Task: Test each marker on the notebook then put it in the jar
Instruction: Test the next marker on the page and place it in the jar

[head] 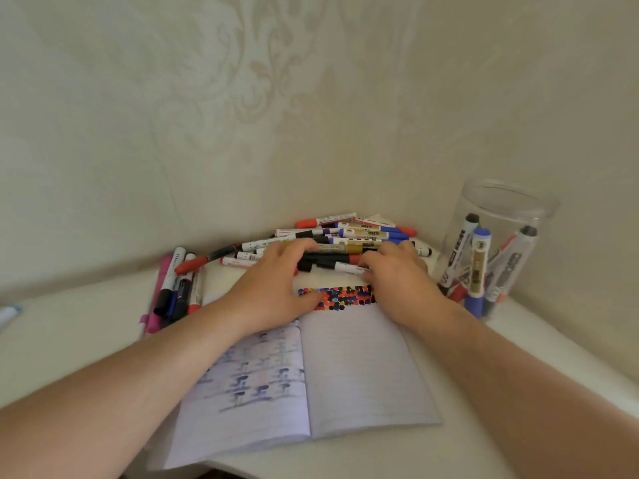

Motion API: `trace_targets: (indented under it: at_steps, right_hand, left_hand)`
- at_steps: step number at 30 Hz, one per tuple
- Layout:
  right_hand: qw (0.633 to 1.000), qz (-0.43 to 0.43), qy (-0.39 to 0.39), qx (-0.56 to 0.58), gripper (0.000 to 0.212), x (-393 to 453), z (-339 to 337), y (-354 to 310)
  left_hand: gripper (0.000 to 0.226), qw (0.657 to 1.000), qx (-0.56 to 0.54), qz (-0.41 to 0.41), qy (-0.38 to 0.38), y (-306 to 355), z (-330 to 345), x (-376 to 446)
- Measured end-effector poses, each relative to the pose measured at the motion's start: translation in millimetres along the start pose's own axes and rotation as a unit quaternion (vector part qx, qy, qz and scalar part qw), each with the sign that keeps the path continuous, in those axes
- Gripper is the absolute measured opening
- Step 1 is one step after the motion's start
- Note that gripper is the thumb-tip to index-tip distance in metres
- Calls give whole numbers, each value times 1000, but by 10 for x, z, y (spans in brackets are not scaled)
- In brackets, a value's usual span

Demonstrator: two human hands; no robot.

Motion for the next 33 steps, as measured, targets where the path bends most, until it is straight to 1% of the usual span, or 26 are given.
trace_targets:
  at_steps: [2,3,5,6,7,9,10,11,12,13,14,15,17,18,19,21,22,24,27,29,30,33]
  right_hand:
    - [993,-87,70,30,21,-20,-43,-50]
    - [987,-125,90,41,19,-34,-62,-88]
    - [980,-169,89,56,18,-52,-58,-197]
    - [979,-180,83,56,17,-58,-48,-253]
    - [976,-192,87,54,17,-63,-44,-293]
    - [973,-192,103,77,13,-97,-89,-343]
    - [971,-166,113,131,9,-114,-153,-355]
    - [961,-113,125,220,6,-132,-235,-326]
    - [934,-48,136,327,8,-154,-297,-280]
    - [890,8,153,430,13,-174,-332,-238]
    - [839,45,169,515,16,-184,-349,-215]
    - [792,73,162,584,16,-151,-294,-249]
    - [708,100,106,691,19,-125,-175,-341]
    - [687,99,67,717,24,-127,-121,-396]
    - [684,96,32,722,26,-134,-82,-449]
    - [690,89,-7,718,21,-138,-41,-510]
    - [693,88,-12,715,19,-133,-39,-520]
    - [700,90,-11,709,21,-118,-57,-510]
    - [705,91,-18,703,32,-131,-99,-481]
    - [718,82,-33,691,35,-140,-115,-467]
    - [720,81,-39,688,32,-144,-134,-451]
    - [700,94,-45,706,19,-168,-257,-323]
  left_hand:
    - [80,999,38,-3,15,-25,-13,42]
    - [78,998,49,10,34,-23,-15,46]
    - [60,990,91,64,86,35,-20,6]
    - [49,981,125,97,113,62,-18,-16]
    - [42,972,152,119,131,78,-16,-29]
    - [42,968,163,128,141,72,-7,-11]
    - [43,970,155,125,141,61,-6,-3]
    - [43,971,145,123,143,73,-12,-2]
    - [42,973,135,122,143,93,-15,-8]
    - [40,975,121,123,140,111,-18,-13]
    - [38,978,102,126,134,136,-27,-14]
    - [35,980,82,129,128,102,-25,-20]
    - [31,977,77,152,127,124,-36,-31]
    - [31,975,87,162,124,151,-44,-36]
    - [32,974,94,169,120,179,-54,-44]
    - [37,974,91,168,118,213,-67,-60]
    - [38,976,77,162,119,217,-70,-63]
    - [31,980,38,155,116,224,-77,-63]
    - [29,985,-20,141,100,193,-99,-34]
    - [36,988,-28,135,71,151,-98,-29]
    - [43,990,-26,127,52,141,-98,-35]
    - [68,997,-16,77,-3,103,-108,-52]
Point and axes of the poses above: each hand's wrist, its own x-axis towards the middle knuckle, its own z-axis out of the palm, y = z × x, the point moved 4 cm from there along x, towards the middle knuckle, and after that the axes turned 11 degrees about x, right-handed, at the moved point
